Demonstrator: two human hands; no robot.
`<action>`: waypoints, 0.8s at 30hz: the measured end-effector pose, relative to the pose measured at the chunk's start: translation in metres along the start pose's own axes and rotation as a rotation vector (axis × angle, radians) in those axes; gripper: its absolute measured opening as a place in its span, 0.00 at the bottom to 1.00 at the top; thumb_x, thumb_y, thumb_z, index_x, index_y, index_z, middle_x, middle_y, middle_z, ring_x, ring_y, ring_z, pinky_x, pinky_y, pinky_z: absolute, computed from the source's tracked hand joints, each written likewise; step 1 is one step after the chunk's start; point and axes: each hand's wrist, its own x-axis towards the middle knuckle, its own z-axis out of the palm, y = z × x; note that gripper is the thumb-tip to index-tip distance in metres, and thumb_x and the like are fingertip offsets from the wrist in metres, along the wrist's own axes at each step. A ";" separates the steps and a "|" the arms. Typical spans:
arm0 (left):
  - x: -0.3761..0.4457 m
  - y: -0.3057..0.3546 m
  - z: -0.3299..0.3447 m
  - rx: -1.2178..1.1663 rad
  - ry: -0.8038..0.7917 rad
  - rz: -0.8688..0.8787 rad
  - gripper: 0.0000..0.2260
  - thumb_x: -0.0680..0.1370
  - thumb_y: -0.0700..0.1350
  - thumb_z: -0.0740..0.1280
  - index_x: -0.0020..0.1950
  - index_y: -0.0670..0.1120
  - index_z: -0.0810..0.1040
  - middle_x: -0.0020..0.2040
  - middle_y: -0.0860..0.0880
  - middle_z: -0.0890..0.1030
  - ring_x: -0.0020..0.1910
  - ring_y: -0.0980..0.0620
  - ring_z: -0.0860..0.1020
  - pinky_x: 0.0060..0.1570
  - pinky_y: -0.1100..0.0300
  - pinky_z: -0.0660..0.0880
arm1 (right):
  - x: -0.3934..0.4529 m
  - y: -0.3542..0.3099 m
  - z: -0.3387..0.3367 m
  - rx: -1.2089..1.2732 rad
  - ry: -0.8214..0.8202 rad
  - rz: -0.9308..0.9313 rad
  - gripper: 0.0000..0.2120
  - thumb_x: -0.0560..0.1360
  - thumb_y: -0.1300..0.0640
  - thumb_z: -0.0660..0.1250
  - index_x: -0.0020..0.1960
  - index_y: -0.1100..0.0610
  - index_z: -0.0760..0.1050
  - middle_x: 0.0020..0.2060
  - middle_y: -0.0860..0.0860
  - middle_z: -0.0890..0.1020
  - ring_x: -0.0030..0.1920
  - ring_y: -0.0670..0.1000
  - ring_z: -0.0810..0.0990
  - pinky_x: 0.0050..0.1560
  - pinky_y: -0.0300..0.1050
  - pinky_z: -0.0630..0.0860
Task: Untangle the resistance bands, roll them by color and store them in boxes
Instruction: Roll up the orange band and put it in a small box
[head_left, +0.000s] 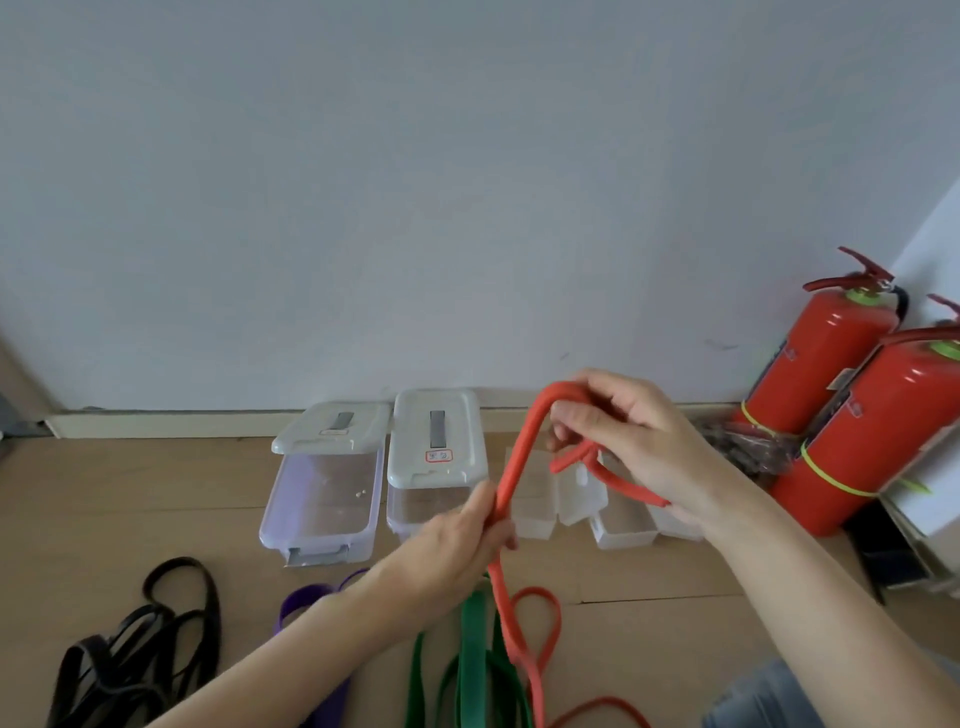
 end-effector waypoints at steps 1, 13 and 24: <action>-0.002 0.010 0.003 -0.041 0.003 0.034 0.07 0.82 0.45 0.53 0.50 0.43 0.68 0.45 0.51 0.80 0.46 0.49 0.79 0.49 0.55 0.75 | -0.001 -0.001 -0.001 0.108 0.055 -0.019 0.08 0.71 0.54 0.65 0.45 0.58 0.78 0.34 0.50 0.80 0.39 0.49 0.81 0.42 0.41 0.79; 0.001 0.024 -0.049 -0.218 -0.162 -0.018 0.09 0.81 0.45 0.56 0.43 0.45 0.70 0.29 0.55 0.68 0.25 0.59 0.65 0.25 0.65 0.65 | -0.006 0.007 0.012 -0.559 -0.267 0.165 0.32 0.66 0.43 0.72 0.68 0.45 0.66 0.66 0.39 0.69 0.66 0.39 0.66 0.66 0.39 0.63; 0.008 -0.012 -0.022 0.085 -0.029 0.055 0.07 0.81 0.45 0.56 0.43 0.52 0.64 0.41 0.56 0.79 0.41 0.59 0.78 0.43 0.69 0.73 | 0.002 0.003 0.015 -0.295 -0.069 -0.048 0.03 0.74 0.55 0.67 0.46 0.53 0.78 0.27 0.39 0.76 0.29 0.39 0.72 0.33 0.30 0.68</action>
